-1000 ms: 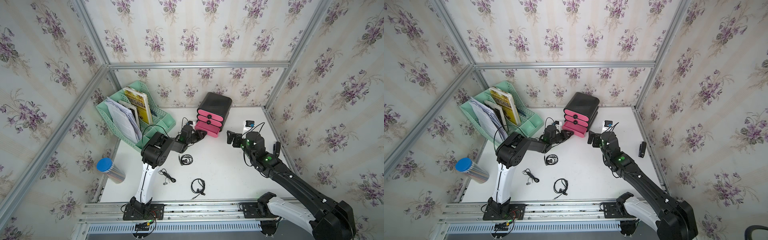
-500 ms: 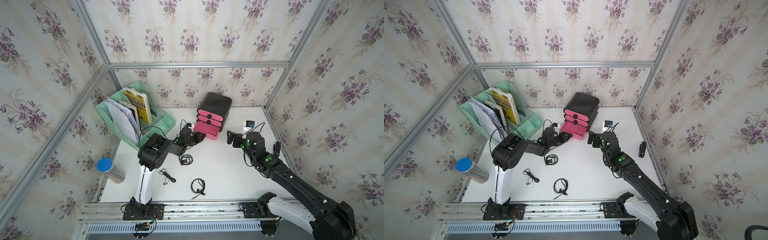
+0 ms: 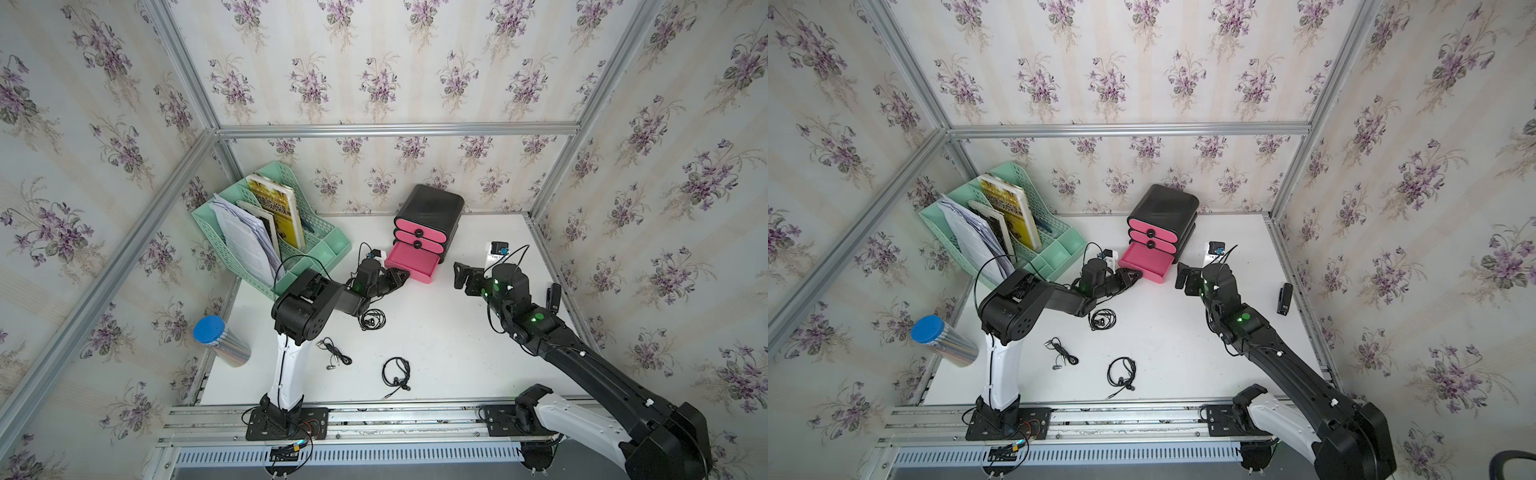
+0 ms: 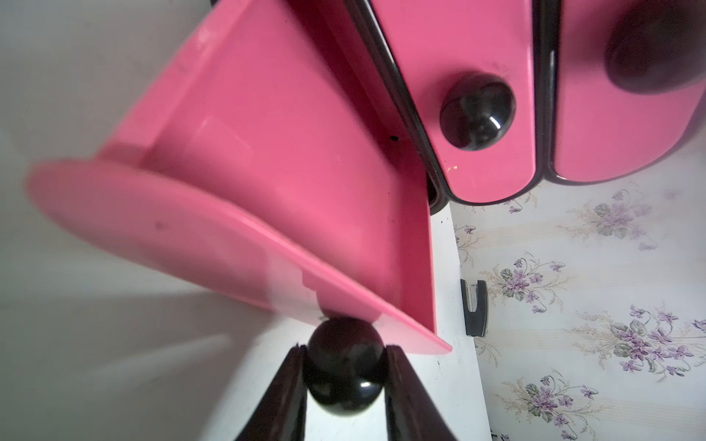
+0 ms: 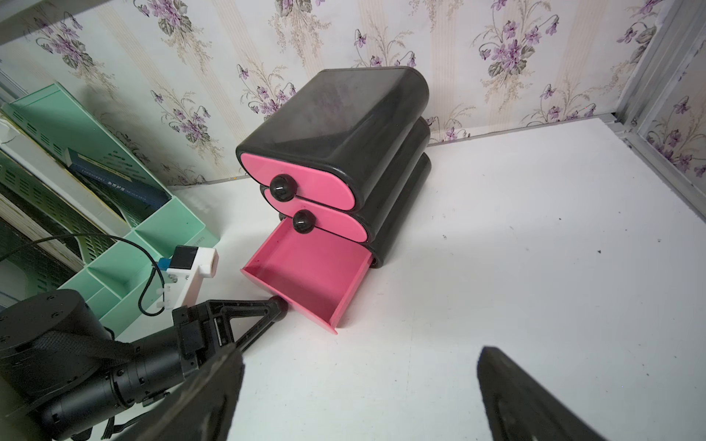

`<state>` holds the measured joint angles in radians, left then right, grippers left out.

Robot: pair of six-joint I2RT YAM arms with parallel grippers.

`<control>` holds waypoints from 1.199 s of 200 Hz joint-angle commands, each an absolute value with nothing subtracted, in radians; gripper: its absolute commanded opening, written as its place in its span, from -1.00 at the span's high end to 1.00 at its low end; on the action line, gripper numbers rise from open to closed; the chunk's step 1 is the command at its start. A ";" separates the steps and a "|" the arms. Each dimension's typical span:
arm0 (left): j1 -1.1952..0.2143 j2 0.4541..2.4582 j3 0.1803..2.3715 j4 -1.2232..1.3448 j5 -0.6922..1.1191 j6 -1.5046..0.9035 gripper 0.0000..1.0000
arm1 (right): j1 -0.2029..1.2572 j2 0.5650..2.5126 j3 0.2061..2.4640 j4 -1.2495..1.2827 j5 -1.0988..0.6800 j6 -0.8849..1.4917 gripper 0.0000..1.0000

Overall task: Place the wired earphones into the drawer by color
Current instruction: Open the drawer in the storage box, then pick up the wired earphones from the center of the board.

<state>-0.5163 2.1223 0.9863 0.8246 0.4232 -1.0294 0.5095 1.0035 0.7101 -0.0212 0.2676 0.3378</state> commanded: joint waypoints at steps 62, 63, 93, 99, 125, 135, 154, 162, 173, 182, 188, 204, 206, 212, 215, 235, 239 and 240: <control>-0.516 2.025 0.940 0.786 0.406 -1.000 -0.36 | 0.509 1.000 0.710 -0.042 0.231 0.314 -0.99; -0.517 2.024 0.940 0.784 0.405 -0.999 -0.37 | 0.509 1.000 0.711 -0.043 0.228 0.313 -0.99; -0.517 1.903 0.896 0.628 0.364 -0.943 -0.51 | 0.509 0.989 0.703 -0.080 0.044 0.241 -0.90; -0.516 1.872 0.889 0.580 0.340 -0.931 -0.54 | 0.509 0.985 0.698 -0.086 0.006 0.234 -0.89; -0.517 1.735 0.875 0.352 0.249 -0.859 -0.75 | 0.509 1.000 0.695 -0.126 -0.154 0.249 -0.88; -0.517 1.682 0.868 0.285 0.221 -0.831 -0.83 | 0.513 1.019 0.692 -0.143 -0.219 0.260 -0.88; -0.516 1.589 0.864 0.155 0.159 -0.785 -0.99 | 0.530 1.059 0.689 -0.174 -0.310 0.279 -0.88; -0.517 1.557 0.864 0.107 0.138 -0.764 -0.98 | 0.586 1.077 0.689 -0.185 -0.320 0.287 -0.86; -0.517 1.516 0.862 0.053 0.113 -0.737 -0.98 | 0.625 1.098 0.684 -0.195 -0.329 0.296 -0.84; -0.517 1.484 0.859 0.013 0.093 -0.717 -0.98 | 0.657 1.117 0.682 -0.201 -0.329 0.305 -0.80; -0.517 1.463 0.856 -0.011 0.079 -0.707 -0.98 | 0.677 1.129 0.680 -0.202 -0.328 0.312 -0.76; -0.517 1.397 0.837 -0.059 0.041 -0.681 -0.97 | 0.727 1.162 0.675 -0.208 -0.329 0.353 -0.66; -0.516 1.385 0.835 -0.065 0.038 -0.680 -0.98 | 0.732 1.166 0.674 -0.208 -0.327 0.359 -0.65; -0.517 1.362 0.827 -0.079 0.023 -0.673 -0.97 | 0.749 1.179 0.674 -0.216 -0.327 0.381 -0.65; -0.517 1.352 0.823 -0.086 0.017 -0.670 -0.97 | 0.757 1.185 0.674 -0.220 -0.326 0.390 -0.64; -0.517 1.284 0.788 -0.122 -0.011 -0.663 -0.98 | 0.816 1.224 0.677 -0.247 -0.314 0.443 -0.58; -0.517 1.273 0.780 -0.125 -0.015 -0.664 -0.98 | 0.828 1.231 0.678 -0.253 -0.308 0.450 -0.57; -0.517 1.270 0.777 -0.125 -0.015 -0.664 -0.97 | 0.831 1.233 0.677 -0.254 -0.307 0.450 -0.56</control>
